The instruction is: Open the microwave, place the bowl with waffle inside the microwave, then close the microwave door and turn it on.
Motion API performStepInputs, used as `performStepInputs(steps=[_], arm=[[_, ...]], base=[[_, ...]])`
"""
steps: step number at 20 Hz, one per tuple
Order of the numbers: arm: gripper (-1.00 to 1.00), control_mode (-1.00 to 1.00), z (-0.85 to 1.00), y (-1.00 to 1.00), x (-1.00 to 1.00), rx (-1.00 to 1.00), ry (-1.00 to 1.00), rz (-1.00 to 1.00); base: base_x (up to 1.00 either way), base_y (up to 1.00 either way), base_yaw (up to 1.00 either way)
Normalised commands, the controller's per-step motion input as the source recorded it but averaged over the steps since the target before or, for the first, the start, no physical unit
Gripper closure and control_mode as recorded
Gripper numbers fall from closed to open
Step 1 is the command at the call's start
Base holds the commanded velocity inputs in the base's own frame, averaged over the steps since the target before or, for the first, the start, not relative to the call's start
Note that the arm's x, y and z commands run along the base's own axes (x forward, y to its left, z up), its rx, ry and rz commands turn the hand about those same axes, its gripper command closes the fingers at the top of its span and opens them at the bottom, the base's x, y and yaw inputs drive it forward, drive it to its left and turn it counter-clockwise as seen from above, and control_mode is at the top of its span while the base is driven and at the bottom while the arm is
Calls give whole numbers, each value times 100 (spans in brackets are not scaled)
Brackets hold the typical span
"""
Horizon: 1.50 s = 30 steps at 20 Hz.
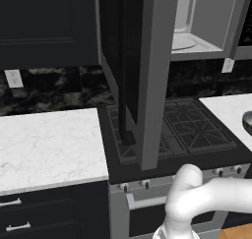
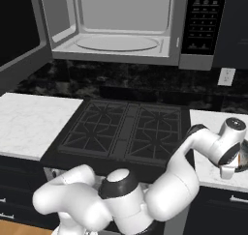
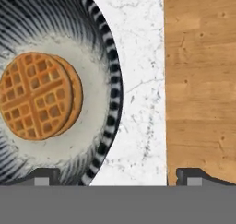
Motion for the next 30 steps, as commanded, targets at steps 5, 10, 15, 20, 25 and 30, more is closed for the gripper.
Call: performStepInputs(steps=[5,10,15,20,25,30], arm=[[-100,-100,-23,-13,22,0,0,-14],[-100,-100,-22,-8,23,0,0,-13],[-100,-100,-21,-4,19,0,-1,-11],[100,-100,0,-2,0,0,0,-2],[100,-100,0,0,-14,0,0,0],[100,-100,2,0,-48,0,-10,0]], base=[[0,0,0],[0,0,0],[0,0,0],[0,0,0],[0,0,0],[0,0,0]])
